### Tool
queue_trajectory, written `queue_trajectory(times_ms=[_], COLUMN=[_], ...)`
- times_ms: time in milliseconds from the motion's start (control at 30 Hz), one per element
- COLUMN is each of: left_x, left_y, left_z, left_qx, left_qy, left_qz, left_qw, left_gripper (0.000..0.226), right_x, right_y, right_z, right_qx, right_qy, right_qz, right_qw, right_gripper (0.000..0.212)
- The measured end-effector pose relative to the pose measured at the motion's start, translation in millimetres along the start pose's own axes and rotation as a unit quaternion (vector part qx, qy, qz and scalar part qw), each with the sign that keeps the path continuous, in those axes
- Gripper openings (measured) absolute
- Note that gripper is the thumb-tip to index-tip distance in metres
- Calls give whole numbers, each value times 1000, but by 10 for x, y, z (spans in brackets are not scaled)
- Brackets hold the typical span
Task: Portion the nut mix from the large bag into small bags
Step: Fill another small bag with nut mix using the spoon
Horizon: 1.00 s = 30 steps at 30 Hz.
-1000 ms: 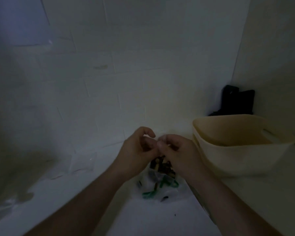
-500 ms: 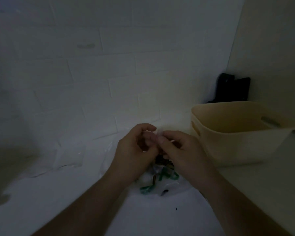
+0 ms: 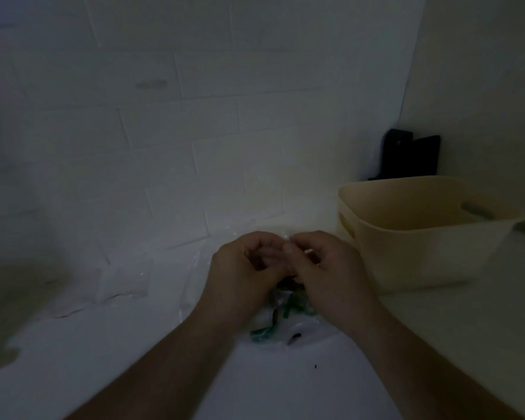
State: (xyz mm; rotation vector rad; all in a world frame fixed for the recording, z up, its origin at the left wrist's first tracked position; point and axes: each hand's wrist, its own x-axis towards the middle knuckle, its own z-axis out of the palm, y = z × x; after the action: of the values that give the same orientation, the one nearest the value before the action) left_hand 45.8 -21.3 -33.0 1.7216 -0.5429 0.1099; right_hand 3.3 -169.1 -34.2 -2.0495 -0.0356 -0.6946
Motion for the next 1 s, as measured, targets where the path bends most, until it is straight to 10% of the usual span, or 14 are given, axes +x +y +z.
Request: queue_trajectory(times_ms=[333, 467, 600, 733, 1000], left_x=[34, 45, 98, 57, 105], left_y=[-40, -117, -187, -229, -239], left_z=[-11, -137, -123, -128, -203], left_qx=[-21, 232, 370, 284, 283], left_qy=[135, 41, -52, -103, -118], left_qz=[62, 287, 305, 194, 241], left_qw=[989, 928, 876, 933, 921], left_gripper=[25, 48, 100, 82, 55], right_x=[56, 27, 11, -8, 47], right_y=[120, 20, -88, -131, -31], right_z=[-79, -91, -113, -127, -193], right_qx=[-23, -10, 84, 135, 69], right_qy=[1, -42, -102, -113, -71], right_qz=[30, 23, 61, 118, 99], right_qw=[999, 999, 989, 977, 990], right_gripper=[36, 40, 43, 30, 14])
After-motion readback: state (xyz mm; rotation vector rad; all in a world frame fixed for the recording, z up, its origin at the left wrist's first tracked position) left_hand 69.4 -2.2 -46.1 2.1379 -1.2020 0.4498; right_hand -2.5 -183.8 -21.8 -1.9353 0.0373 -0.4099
